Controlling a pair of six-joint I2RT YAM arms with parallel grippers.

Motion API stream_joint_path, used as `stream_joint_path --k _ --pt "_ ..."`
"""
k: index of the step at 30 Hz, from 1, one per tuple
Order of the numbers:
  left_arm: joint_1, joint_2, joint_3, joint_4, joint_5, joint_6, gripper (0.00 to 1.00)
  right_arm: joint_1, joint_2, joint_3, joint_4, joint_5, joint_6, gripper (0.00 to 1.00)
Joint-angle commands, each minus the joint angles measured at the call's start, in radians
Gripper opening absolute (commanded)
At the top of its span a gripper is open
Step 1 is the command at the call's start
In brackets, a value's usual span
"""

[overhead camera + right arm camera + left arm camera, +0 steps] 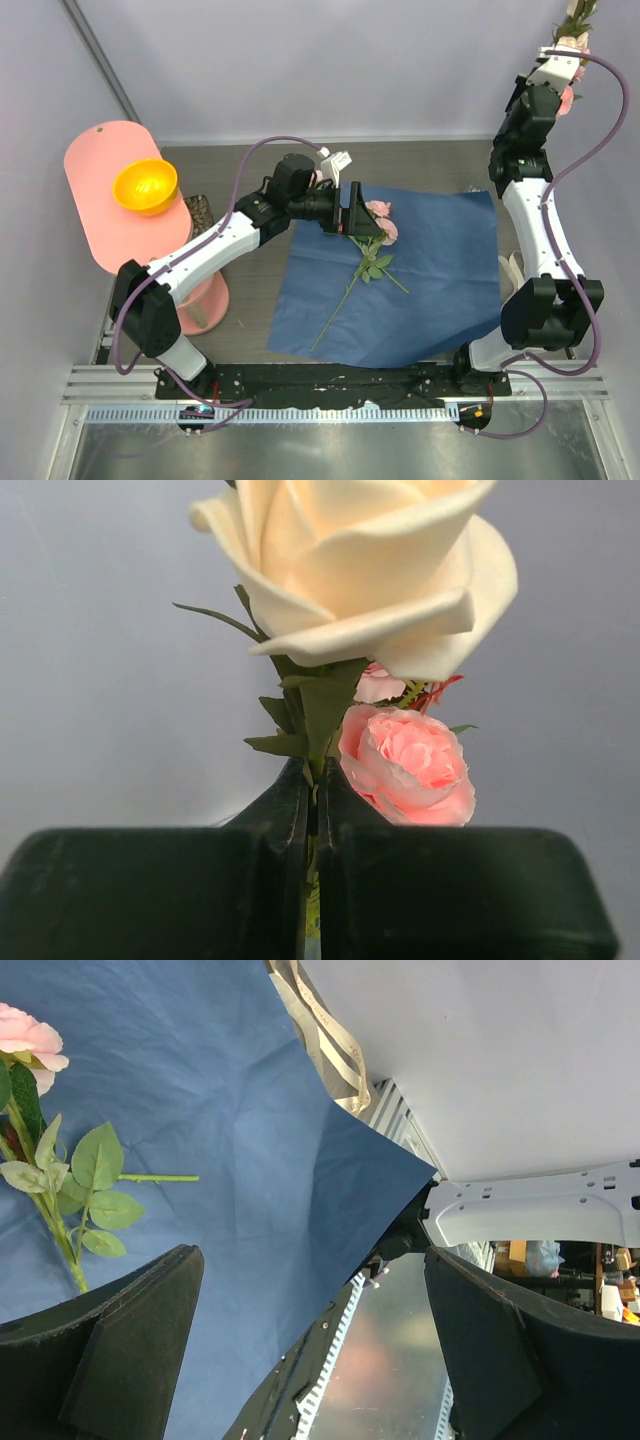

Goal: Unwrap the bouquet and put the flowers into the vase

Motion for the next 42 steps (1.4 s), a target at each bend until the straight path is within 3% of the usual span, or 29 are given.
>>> stream_joint_path --k 1,3,9,13,15,16,22,26,32,35,42 --pt "-0.002 0.000 0.012 0.042 0.027 -0.004 0.97 -0.003 0.020 -0.006 0.050 0.009 -0.020 0.01" --pt "-0.002 0.003 0.014 0.043 0.028 -0.006 0.97 -0.003 0.025 -0.024 0.059 -0.002 -0.022 0.02" --pt "-0.002 0.011 0.014 0.040 0.028 -0.006 0.97 -0.003 0.027 -0.089 0.116 -0.028 -0.039 0.17" --pt "-0.001 0.017 0.014 0.039 0.031 -0.009 0.97 -0.003 0.045 -0.060 0.056 -0.028 -0.019 0.46" --pt "-0.002 0.026 0.011 0.040 0.031 -0.009 0.97 -0.003 0.036 -0.047 0.012 -0.013 0.006 0.53" --pt "-0.002 0.028 0.009 0.039 0.030 -0.009 0.97 -0.003 0.030 -0.050 0.004 -0.008 0.028 0.64" --pt "-0.001 0.046 0.011 0.019 0.025 -0.006 0.97 -0.003 -0.001 0.002 -0.172 0.009 0.118 0.84" --pt "-0.002 0.055 0.017 -0.007 0.008 -0.001 0.97 -0.003 0.020 0.104 -0.382 0.029 0.183 0.86" --pt "-0.022 0.060 0.009 -0.041 -0.065 -0.004 0.95 -0.003 -0.033 0.086 -0.512 0.031 0.289 0.88" --pt "-0.032 0.080 0.012 -0.082 -0.114 0.016 0.91 0.003 -0.061 0.068 -0.623 0.049 0.441 0.90" --pt "-0.068 0.236 0.159 -0.375 -0.275 0.158 0.77 0.147 -0.200 -0.112 -0.695 0.141 0.558 0.90"
